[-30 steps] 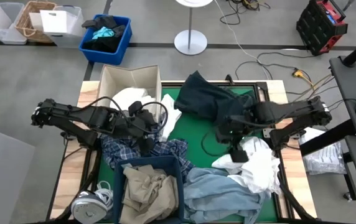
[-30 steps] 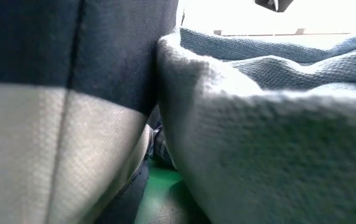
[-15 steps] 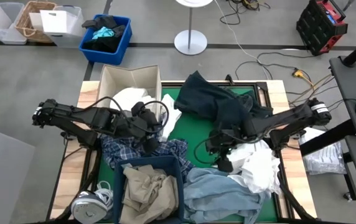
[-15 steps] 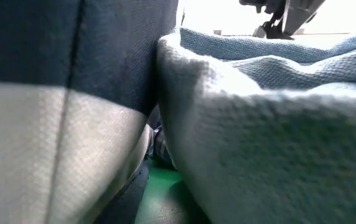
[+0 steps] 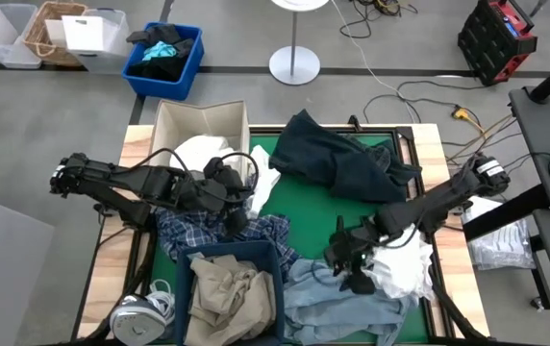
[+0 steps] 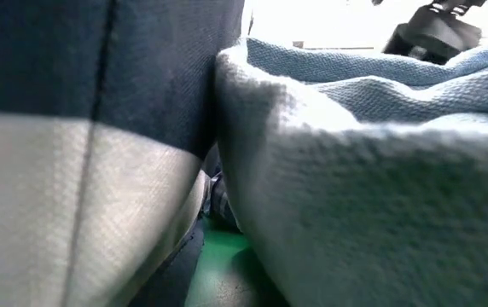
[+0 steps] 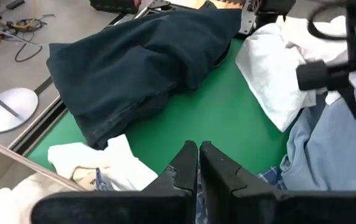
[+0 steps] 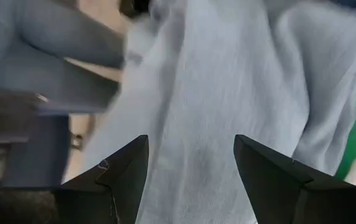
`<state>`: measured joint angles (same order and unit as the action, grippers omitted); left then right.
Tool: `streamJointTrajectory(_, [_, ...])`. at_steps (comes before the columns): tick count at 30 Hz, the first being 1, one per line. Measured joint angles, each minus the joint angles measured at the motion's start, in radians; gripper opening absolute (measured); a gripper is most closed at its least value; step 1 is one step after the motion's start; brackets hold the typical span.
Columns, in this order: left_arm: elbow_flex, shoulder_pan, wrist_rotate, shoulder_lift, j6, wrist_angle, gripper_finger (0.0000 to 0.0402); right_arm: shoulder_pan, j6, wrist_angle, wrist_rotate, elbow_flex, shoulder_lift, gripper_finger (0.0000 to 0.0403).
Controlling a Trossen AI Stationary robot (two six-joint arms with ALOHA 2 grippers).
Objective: Sort clothes
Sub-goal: Put the light blue pants into the blue laundry organizer
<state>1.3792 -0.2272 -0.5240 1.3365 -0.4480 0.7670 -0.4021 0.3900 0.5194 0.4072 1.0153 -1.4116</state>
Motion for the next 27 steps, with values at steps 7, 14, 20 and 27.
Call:
streamJointTrajectory(7, [0.0,-0.001,0.0,0.0,-0.084,-0.04,0.0,-0.016,0.025,0.001,-0.057,-0.074,-0.064,0.0228])
streamJointTrajectory(14, [0.0,-0.001,0.0,0.0,-0.089,-0.055,0.0,-0.003,-0.052,-0.043,-0.007,-0.087,-0.171,0.0182])
streamJointTrajectory(20, [0.0,-0.003,0.002,0.0,-0.058,-0.105,0.0,0.031,-0.116,-0.033,-0.026,-0.087,-0.132,0.0026])
streamJointTrajectory(27, [0.03,-0.003,0.039,0.002,0.05,-0.209,0.0,0.061,-0.129,0.173,-0.335,0.053,0.105,0.0012])
